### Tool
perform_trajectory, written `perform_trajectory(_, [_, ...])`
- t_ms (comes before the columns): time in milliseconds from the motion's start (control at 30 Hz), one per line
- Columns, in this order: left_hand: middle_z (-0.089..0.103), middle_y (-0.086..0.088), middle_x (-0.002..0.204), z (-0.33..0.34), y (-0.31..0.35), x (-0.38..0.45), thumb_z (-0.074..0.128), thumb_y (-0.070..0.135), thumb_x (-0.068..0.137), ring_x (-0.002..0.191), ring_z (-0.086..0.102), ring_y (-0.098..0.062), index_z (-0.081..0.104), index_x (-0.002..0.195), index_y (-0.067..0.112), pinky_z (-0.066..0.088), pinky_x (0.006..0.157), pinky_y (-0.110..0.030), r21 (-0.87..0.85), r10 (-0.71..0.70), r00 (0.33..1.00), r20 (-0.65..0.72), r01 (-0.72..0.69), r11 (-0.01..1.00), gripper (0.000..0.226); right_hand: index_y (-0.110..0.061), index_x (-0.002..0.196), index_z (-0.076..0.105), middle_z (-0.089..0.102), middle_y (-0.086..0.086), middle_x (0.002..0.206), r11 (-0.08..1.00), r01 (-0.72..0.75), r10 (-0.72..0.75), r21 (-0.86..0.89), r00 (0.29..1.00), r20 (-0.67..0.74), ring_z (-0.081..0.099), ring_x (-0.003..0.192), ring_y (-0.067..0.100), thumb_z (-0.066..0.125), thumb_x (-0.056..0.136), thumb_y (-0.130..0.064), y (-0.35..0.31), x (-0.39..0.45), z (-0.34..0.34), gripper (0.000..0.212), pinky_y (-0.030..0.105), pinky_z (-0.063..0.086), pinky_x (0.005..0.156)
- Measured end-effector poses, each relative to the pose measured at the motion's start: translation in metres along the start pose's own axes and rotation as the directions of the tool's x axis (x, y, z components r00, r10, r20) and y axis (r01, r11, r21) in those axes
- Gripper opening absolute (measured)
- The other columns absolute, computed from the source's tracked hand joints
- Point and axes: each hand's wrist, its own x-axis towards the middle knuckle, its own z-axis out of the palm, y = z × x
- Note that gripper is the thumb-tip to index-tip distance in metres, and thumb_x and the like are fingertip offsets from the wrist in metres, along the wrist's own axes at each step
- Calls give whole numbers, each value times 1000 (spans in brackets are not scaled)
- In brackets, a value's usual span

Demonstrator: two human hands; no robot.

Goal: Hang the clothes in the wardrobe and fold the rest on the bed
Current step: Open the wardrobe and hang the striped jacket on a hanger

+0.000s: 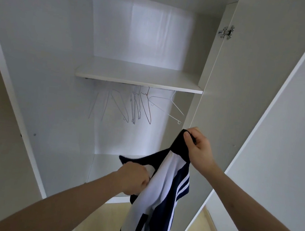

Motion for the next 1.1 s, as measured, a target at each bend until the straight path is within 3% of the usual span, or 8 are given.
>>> perform_trajectory(100, [70,2,99,9,-18,-2,59,68,84,84,61,-12,69,84,26,52,82,-32,-504,-140,939,313,290,813,44,-13,87,63,58,8,93,998,65,-66,12,996,55,57,86,21,51,106,-5,1,-6,-1,24,17,45,77])
perform_trajectory(233, [74,-1,119,19,-37,2,57,92,59,108,72,-26,72,116,16,58,95,-43,-796,-219,777,590,605,0,96,-15,92,64,58,6,95,991,132,-127,-27,985,120,59,92,20,49,107,-6,-4,-4,-3,23,24,47,86])
perform_trajectory(400, [61,-9,123,49,-7,18,60,94,62,92,67,-30,58,124,8,60,70,-41,-655,-264,621,738,753,-61,106,-30,105,66,66,-1,113,982,186,-184,0,968,174,63,111,18,46,107,-13,-19,-1,-7,26,20,45,98])
perform_trajectory(500, [75,-15,81,76,5,31,82,48,81,63,74,-26,67,87,0,61,63,-33,-575,-144,572,807,709,-408,50,-36,105,65,66,1,119,984,179,-179,15,970,164,63,115,18,46,109,-7,-22,-3,-12,35,17,45,96])
perform_trajectory(533, [74,-12,76,82,5,33,75,29,92,63,72,-22,69,81,0,58,61,-29,-611,-152,613,775,666,-427,32,-32,106,66,66,1,119,985,171,-172,18,974,150,62,115,18,46,109,-6,-21,-4,-15,33,16,44,95])
perform_trajectory(633, [62,-4,81,95,0,47,55,4,99,80,59,-16,66,98,3,48,59,-18,-777,-338,706,623,606,-167,12,-13,107,69,67,1,118,989,148,-147,4,982,117,63,114,17,45,109,-7,-9,-4,-31,24,19,46,95])
perform_trajectory(800, [71,-11,75,71,-50,59,82,22,86,69,65,-24,70,80,1,48,60,-26,-888,-647,678,349,460,3,25,-22,105,72,66,-10,119,992,59,-31,-114,972,232,64,112,16,50,108,-12,30,4,-50,24,25,52,92])
perform_trajectory(1100, [71,12,79,-22,-120,107,68,31,98,74,67,-2,69,86,25,48,66,-13,-973,-676,724,-140,27,231,13,-22,116,71,62,-11,116,860,-92,377,-501,777,505,58,105,5,54,106,-27,167,68,2,20,22,43,95])
